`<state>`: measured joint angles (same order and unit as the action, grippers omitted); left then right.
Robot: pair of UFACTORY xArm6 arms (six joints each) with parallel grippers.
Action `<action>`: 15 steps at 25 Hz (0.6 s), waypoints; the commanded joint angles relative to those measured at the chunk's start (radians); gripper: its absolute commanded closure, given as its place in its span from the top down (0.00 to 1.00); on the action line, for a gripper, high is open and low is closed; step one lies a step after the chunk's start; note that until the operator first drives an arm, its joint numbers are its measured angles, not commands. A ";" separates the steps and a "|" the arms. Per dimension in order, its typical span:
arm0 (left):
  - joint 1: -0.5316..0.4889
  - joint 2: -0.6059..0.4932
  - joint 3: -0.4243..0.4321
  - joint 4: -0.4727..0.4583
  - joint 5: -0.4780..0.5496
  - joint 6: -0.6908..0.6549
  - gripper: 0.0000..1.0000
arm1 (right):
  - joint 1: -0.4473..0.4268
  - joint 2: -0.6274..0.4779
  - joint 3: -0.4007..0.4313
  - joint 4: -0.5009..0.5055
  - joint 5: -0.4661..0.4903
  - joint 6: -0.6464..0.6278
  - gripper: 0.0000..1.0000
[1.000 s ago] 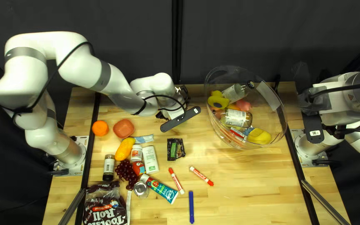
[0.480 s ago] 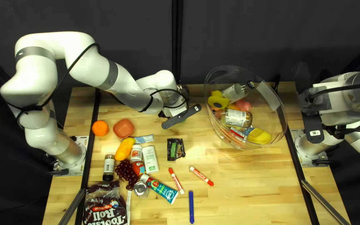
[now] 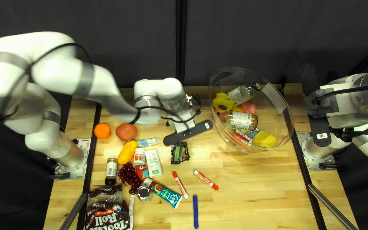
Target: Pick up trash and place into trash bin
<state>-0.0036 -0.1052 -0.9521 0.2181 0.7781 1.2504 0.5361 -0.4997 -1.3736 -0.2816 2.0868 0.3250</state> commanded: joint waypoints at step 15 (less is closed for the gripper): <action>0.093 0.206 -0.472 0.108 0.063 -0.238 0.00 | 0.000 0.000 0.000 0.000 0.000 0.000 1.00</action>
<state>0.0656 0.0299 -1.3477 0.3193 0.8354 1.0718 0.5361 -0.4997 -1.3736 -0.2816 2.0868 0.3250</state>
